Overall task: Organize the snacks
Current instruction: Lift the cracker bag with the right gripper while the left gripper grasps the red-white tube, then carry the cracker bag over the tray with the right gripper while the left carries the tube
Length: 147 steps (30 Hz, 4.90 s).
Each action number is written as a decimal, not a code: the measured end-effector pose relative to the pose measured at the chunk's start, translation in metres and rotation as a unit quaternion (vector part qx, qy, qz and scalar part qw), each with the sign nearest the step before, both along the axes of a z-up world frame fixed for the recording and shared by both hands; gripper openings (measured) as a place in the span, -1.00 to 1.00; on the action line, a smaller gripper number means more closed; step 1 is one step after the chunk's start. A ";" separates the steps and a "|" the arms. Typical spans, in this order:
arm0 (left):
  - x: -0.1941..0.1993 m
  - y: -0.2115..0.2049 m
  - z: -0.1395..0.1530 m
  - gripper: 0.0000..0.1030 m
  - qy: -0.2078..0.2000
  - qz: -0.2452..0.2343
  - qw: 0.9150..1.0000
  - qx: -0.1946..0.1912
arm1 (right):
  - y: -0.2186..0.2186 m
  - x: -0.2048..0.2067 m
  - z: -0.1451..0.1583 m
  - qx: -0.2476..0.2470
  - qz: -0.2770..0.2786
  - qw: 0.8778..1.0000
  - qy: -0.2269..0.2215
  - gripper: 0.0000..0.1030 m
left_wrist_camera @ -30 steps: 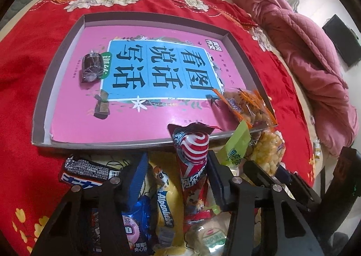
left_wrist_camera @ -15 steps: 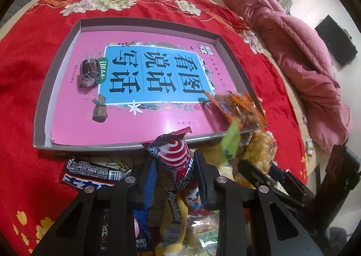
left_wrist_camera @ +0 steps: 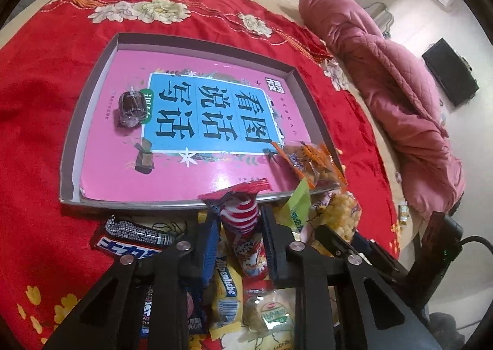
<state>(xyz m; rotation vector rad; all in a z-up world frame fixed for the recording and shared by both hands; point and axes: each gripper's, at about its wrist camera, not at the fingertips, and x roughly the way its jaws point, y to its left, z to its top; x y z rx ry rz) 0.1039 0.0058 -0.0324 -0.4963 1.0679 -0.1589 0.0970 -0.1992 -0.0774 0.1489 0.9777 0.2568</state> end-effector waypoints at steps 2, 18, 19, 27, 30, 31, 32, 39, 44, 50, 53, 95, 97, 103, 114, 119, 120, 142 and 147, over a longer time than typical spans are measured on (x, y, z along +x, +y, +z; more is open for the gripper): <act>0.000 0.001 0.002 -0.51 -0.002 0.001 1.000 -0.004 | -0.001 0.000 0.001 -0.001 0.000 1.000 -0.002 0.09; -0.010 0.021 0.019 -0.51 -0.026 0.013 0.999 -0.023 | -0.005 -0.007 0.011 -0.003 -0.001 1.000 -0.023 0.08; -0.011 0.021 0.019 -0.51 -0.026 0.014 0.999 -0.024 | -0.005 -0.007 0.013 -0.003 0.000 1.000 -0.026 0.08; -0.016 0.026 0.032 -0.51 -0.041 0.019 0.999 -0.024 | -0.003 -0.009 0.023 -0.008 0.010 0.999 -0.051 0.08; -0.018 0.028 0.036 -0.51 -0.048 0.018 0.998 -0.024 | -0.001 -0.010 0.025 -0.011 0.015 0.998 -0.058 0.08; -0.018 0.029 0.038 -0.51 -0.050 0.019 0.998 -0.024 | 0.000 -0.011 0.026 -0.011 0.016 0.998 -0.060 0.08; -0.019 0.029 0.040 -0.51 -0.053 0.018 0.998 -0.024 | 0.000 -0.012 0.028 -0.011 0.017 0.998 -0.064 0.08; -0.023 0.029 0.049 -0.51 -0.063 0.014 0.998 -0.012 | 0.001 -0.014 0.037 -0.005 0.020 0.996 -0.082 0.08; -0.025 0.032 0.052 -0.51 -0.066 0.018 0.998 -0.009 | 0.004 -0.016 0.043 -0.006 0.027 0.995 -0.092 0.08; -0.027 0.040 0.056 -0.51 -0.073 0.026 0.997 -0.004 | 0.010 -0.019 0.054 -0.003 0.038 0.993 -0.110 0.08; -0.028 0.044 0.057 -0.51 -0.075 0.032 0.997 0.000 | 0.015 -0.020 0.059 -0.006 0.044 0.992 -0.117 0.08; -0.017 0.089 0.065 -0.51 -0.104 0.080 0.991 -0.006 | 0.048 -0.007 0.092 -0.015 0.057 0.986 -0.154 0.08; -0.016 0.093 0.063 -0.51 -0.102 0.084 0.991 -0.008 | 0.050 -0.005 0.092 -0.016 0.057 0.986 -0.154 0.08; -0.013 0.098 0.057 -0.51 -0.098 0.093 0.991 -0.007 | 0.053 0.001 0.093 -0.017 0.054 0.986 -0.155 0.08; 0.012 0.099 0.044 -0.51 -0.084 0.094 0.992 0.014 | 0.063 0.015 0.089 -0.022 0.055 0.987 -0.152 0.08; 0.020 0.095 0.035 -0.51 -0.076 0.088 0.993 0.029 | 0.075 0.019 0.085 -0.025 0.067 0.987 -0.147 0.08; 0.020 0.094 0.033 -0.51 -0.074 0.086 0.993 0.032 | 0.077 0.020 0.084 -0.027 0.069 0.986 -0.146 0.08; 0.026 0.086 0.005 -0.51 -0.043 0.071 0.995 0.048 | 0.117 0.047 0.048 -0.046 0.105 0.988 -0.099 0.08; 0.026 0.086 0.002 -0.51 -0.038 0.068 0.996 0.047 | 0.121 0.050 0.045 -0.050 0.107 0.988 -0.097 0.08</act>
